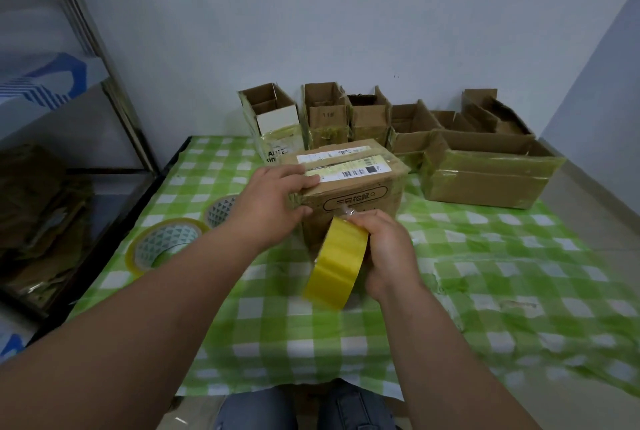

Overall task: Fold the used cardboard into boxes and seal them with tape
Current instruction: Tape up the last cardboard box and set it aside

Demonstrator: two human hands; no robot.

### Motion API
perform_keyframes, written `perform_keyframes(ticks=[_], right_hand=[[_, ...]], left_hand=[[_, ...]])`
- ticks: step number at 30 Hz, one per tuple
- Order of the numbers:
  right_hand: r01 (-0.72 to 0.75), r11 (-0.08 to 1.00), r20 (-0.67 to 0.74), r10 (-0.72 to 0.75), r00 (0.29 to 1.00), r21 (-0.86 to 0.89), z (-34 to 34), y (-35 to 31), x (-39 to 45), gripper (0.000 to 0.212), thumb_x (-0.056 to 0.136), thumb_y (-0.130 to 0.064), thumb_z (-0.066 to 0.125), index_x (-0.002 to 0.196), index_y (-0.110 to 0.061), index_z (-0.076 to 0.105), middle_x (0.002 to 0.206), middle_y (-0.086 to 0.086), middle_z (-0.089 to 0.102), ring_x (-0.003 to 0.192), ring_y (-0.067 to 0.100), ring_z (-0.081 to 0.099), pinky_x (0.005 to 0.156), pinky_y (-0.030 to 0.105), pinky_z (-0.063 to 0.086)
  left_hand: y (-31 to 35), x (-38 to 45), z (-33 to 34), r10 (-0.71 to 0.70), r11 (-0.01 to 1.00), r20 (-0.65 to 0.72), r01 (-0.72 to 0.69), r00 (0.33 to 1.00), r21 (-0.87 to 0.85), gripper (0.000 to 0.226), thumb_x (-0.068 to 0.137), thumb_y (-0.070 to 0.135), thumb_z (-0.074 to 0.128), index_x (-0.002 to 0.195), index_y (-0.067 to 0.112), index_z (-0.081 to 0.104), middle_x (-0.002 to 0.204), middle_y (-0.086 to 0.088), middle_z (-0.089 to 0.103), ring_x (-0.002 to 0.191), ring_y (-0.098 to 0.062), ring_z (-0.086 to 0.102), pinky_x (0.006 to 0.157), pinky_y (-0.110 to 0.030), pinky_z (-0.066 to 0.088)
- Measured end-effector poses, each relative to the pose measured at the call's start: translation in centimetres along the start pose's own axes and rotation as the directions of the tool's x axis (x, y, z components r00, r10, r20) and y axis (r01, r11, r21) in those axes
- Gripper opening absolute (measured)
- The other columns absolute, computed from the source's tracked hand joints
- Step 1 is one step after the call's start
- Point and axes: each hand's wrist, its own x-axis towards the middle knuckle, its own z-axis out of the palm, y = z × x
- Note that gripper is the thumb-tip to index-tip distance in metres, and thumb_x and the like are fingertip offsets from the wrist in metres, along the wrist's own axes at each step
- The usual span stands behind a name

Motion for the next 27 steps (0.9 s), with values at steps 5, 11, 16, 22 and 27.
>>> perform_keyframes(ticks=[5, 11, 16, 22, 27], right_hand=[[0.007, 1.0, 0.046, -0.007, 0.999, -0.007, 0.4, -1.2, 0.3, 0.012, 0.079, 0.002, 0.068, 0.075, -0.009, 0.063, 0.069, 0.008, 0.066, 0.068, 0.026, 0.064, 0.066, 0.038, 0.055], [0.007, 1.0, 0.053, -0.007, 0.999, -0.005, 0.7, -1.0, 0.3, 0.013, 0.08, 0.002, 0.067, 0.074, -0.008, 0.061, 0.069, 0.009, 0.066, 0.067, 0.026, 0.063, 0.065, 0.038, 0.055], [0.002, 1.0, 0.061, -0.002, 0.998, 0.009, 0.4, -1.1, 0.6, 0.015, 0.085, 0.003, 0.062, 0.076, -0.009, 0.06, 0.071, 0.008, 0.069, 0.067, 0.025, 0.065, 0.06, 0.036, 0.054], [0.027, 0.998, 0.047, -0.029, 0.998, 0.05, -0.5, -2.3, 0.5, 0.013, 0.072, 0.0, 0.07, 0.077, -0.008, 0.062, 0.082, 0.013, 0.07, 0.075, 0.029, 0.067, 0.079, 0.052, 0.057], [0.083, 0.988, -0.017, -0.082, 0.996, 0.128, -2.2, -4.3, 1.2, 0.016, 0.071, -0.005, 0.071, 0.085, -0.007, 0.063, 0.098, 0.017, 0.071, 0.089, 0.034, 0.068, 0.086, 0.053, 0.056]], left_hand=[[-2.2, 0.6, -1.9, 0.117, 0.993, 0.171, -0.12, 0.978, 0.01, 0.056, 0.09, 0.024, 0.07, 0.138, 0.045, 0.048, 0.149, 0.01, 0.044, 0.137, -0.021, 0.034, 0.116, -0.038, 0.026], [-2.5, 1.0, -1.9, 0.204, 0.971, 0.132, -0.218, 0.97, 0.097, 0.053, 0.091, 0.027, 0.068, 0.136, 0.046, 0.049, 0.145, 0.009, 0.049, 0.131, -0.021, 0.04, 0.108, -0.034, 0.032], [-2.7, 1.6, -2.7, 0.283, 0.936, 0.165, -0.31, 0.945, 0.167, 0.05, 0.091, 0.03, 0.068, 0.136, 0.044, 0.051, 0.142, 0.006, 0.053, 0.121, -0.022, 0.044, 0.1, -0.033, 0.036], [-3.2, 2.2, -3.4, 0.387, 0.872, 0.195, -0.426, 0.901, 0.241, 0.049, 0.092, 0.031, 0.066, 0.138, 0.042, 0.051, 0.139, 0.003, 0.056, 0.113, -0.023, 0.049, 0.089, -0.032, 0.039], [-3.6, 2.5, -3.8, 0.53, 0.752, 0.226, -0.576, 0.818, 0.321, 0.052, 0.085, 0.019, 0.074, 0.134, 0.028, 0.06, 0.123, -0.008, 0.068, 0.095, -0.032, 0.06, 0.075, -0.04, 0.051]])
